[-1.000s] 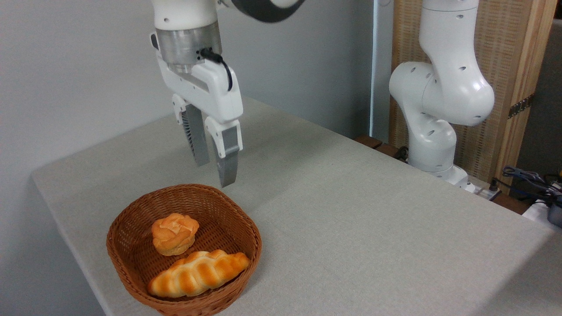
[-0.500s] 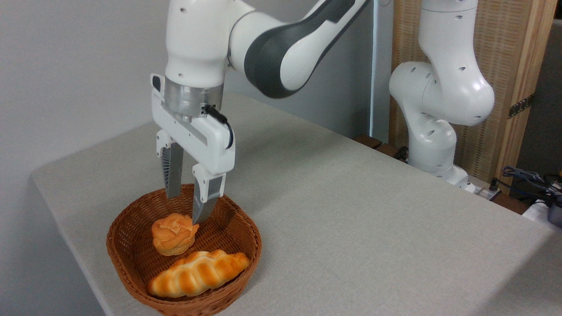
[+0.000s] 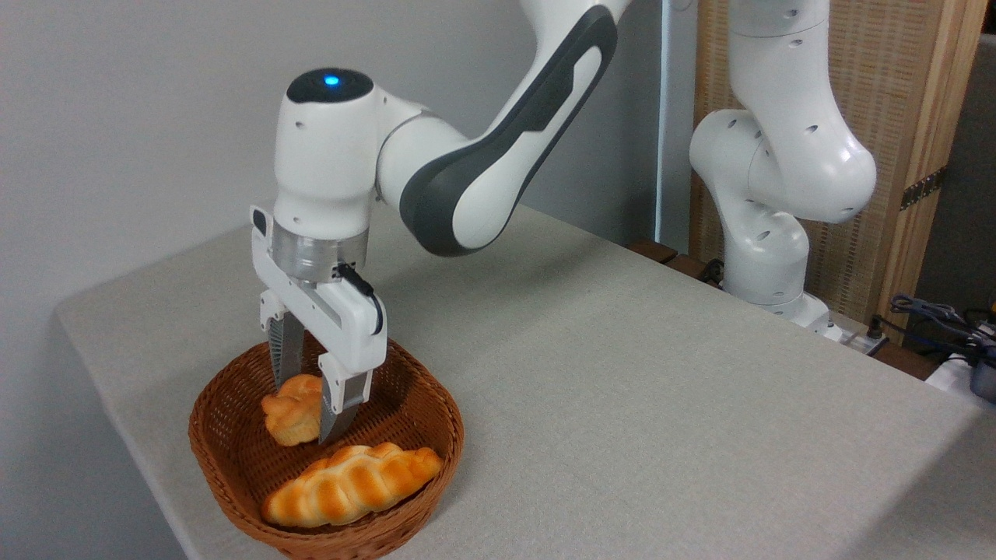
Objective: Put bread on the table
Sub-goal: 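Close the gripper on the round orange bun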
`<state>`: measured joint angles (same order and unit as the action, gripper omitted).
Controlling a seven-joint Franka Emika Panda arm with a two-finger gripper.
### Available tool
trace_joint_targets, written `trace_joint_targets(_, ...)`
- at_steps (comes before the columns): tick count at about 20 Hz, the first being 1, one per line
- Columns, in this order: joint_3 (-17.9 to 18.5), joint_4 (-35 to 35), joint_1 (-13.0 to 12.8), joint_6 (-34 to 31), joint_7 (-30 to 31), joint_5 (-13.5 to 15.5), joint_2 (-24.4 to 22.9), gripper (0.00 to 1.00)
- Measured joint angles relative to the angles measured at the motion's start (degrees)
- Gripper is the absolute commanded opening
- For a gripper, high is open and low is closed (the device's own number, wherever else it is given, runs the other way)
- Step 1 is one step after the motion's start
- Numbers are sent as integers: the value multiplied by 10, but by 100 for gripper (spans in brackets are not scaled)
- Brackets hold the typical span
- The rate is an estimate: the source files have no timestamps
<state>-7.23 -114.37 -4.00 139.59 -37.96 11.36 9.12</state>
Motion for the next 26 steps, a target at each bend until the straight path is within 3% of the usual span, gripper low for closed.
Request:
trace_joint_targets(1, -4, 0, 0, 4, 2, 0, 4, 61)
trace_joint_targets(2, -6, 0, 0, 5, 2, 0, 6, 50)
trace_joint_targets(3, -7, 1, 1, 5, 2, 0, 8, 47)
trace_joint_targets(8, -7, 2, 9, 5, 2, 0, 8, 43)
trace_joint_targets(22, -15, 8, 9, 5, 2, 0, 7, 43)
trace_joint_targets(26, -15, 13, 24, -11, 2, 8, -9, 43)
